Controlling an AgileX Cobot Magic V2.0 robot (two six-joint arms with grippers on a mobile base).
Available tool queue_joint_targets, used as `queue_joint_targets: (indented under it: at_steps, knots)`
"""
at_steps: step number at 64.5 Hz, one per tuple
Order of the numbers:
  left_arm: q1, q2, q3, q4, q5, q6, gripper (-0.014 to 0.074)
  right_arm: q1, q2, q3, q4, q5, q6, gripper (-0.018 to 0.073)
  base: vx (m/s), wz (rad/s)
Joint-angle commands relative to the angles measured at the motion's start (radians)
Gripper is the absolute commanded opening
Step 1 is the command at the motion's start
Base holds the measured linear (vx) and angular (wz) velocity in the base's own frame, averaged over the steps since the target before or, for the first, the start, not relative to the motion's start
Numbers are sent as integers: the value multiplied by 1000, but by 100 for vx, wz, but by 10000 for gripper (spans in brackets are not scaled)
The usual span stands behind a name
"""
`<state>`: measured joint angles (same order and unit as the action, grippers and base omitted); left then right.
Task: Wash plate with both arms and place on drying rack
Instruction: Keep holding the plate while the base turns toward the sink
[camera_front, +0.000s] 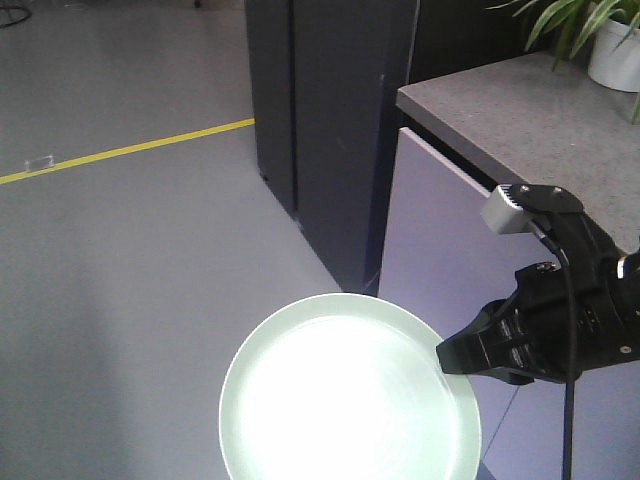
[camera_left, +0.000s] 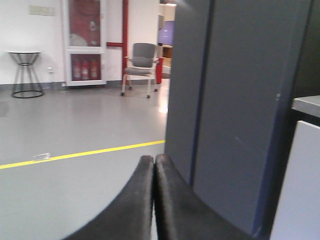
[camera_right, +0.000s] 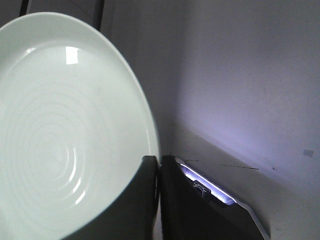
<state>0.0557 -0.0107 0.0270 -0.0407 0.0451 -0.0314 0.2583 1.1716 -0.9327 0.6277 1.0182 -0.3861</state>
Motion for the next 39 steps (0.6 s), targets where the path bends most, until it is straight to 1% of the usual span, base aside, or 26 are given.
queue_joint_targets:
  at_steps: [1,39]
  knots:
    - [-4,-13,-26,-1,-74,-3,-6,-3,-21,-26,42,-28,-11,-4,14,-47]
    - [-4,-13,-26,-1,-74,-3,-6,-3,-21,-26,42,-28,-11,-4,14,-47]
